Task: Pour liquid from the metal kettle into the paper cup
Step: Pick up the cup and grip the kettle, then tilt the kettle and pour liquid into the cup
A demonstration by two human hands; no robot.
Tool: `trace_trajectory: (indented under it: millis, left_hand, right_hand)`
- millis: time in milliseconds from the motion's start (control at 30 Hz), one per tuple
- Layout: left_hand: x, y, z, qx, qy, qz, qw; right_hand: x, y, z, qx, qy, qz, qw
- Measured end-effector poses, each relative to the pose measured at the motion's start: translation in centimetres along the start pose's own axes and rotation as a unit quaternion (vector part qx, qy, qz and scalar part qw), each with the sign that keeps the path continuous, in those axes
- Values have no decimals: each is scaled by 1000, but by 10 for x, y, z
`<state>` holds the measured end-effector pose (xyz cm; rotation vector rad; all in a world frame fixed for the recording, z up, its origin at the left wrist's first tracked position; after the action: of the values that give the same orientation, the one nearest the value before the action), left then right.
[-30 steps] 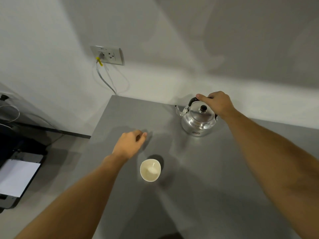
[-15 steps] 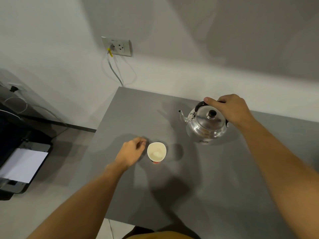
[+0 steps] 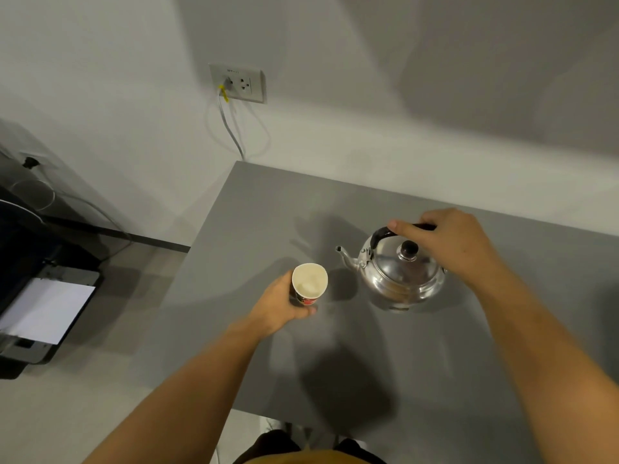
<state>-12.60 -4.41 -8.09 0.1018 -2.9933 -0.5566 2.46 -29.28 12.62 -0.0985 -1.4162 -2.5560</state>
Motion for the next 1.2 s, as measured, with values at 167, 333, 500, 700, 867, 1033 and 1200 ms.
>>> trace_trajectory:
  millis: [167,333,500,700,867,1033,1200]
  left_hand:
    - [-5,-9,-3,10,12,-44,999]
    - [-10,-11,-4,3,10,-74,997]
    - [-11,-15,3,3,13,-85,996]
    - [-11,-18,0,-1,12,-91,996]
    - [-11,-19,-2,-6,14,-89,996]
    - [-12,-19,-4,-17,19,-87,996]
    - [-13,-19,-4,-12,20,-88,996]
  right_hand:
    - [10,-11,2,40,7,7,999]
    - [18,-19,9,60,15,4,998]
    - [23,-25,21,109,36,2,993]
    - [25,-35,39,166,47,-9,985]
    - [27,-41,51,190,59,-7,980]
    - [29,-47,64,227,70,-15,971]
    - [29,-50,70,244,70,-23,967]
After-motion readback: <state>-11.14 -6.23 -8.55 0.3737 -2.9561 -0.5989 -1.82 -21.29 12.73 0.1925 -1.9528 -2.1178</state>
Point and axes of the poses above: each hand's wrist, its own x-axis away from the middle knuckle, its own y-axis out of the back of the hand, z = x × y, the point moved 1 cm from there along -x, towards the middle knuckle, and after that the axes turned 14 degrees about -y, right-handed, at the moved point
